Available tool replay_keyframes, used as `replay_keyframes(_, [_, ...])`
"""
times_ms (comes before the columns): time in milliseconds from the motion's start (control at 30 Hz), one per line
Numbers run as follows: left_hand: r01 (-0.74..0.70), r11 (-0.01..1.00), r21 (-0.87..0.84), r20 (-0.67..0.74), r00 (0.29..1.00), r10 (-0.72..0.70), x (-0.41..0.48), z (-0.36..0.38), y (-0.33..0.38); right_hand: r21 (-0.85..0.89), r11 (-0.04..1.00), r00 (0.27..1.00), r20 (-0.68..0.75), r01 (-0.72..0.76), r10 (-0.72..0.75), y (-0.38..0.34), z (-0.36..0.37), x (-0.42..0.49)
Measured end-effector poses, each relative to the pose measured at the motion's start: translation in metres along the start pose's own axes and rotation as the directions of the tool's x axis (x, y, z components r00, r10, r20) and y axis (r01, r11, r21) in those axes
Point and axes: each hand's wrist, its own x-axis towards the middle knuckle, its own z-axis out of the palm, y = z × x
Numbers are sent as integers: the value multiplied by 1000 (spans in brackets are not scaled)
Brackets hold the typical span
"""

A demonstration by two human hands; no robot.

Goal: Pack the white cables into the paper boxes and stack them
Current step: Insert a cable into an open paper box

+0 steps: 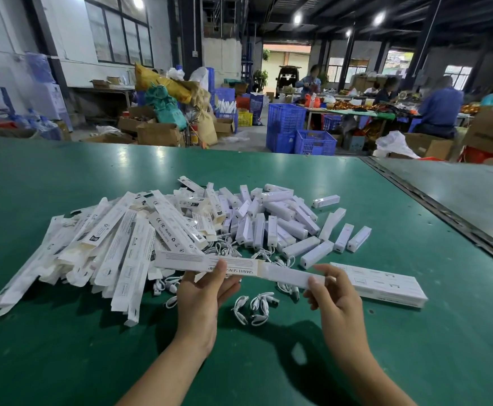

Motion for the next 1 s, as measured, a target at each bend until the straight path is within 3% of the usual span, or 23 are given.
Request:
replay_keyframes(167, [-20, 999, 30, 21, 1000, 20, -3, 2, -1, 119, 993, 1000, 13, -24, 23, -2, -1, 2])
replay_keyframes(500, [3, 1000, 29, 43, 999, -4, -6, 2, 0, 150, 977, 988, -4, -154, 157, -4, 1, 8])
replay_keyframes(833, [11, 998, 56, 64, 998, -15, -8, 3, -4, 190, 955, 967, 157, -229, 201, 3, 6, 5])
replay_keyframes(1000, [6, 997, 80, 94, 995, -14, -10, 3, -5, 94, 976, 964, 200, -198, 176, -1, 12, -1])
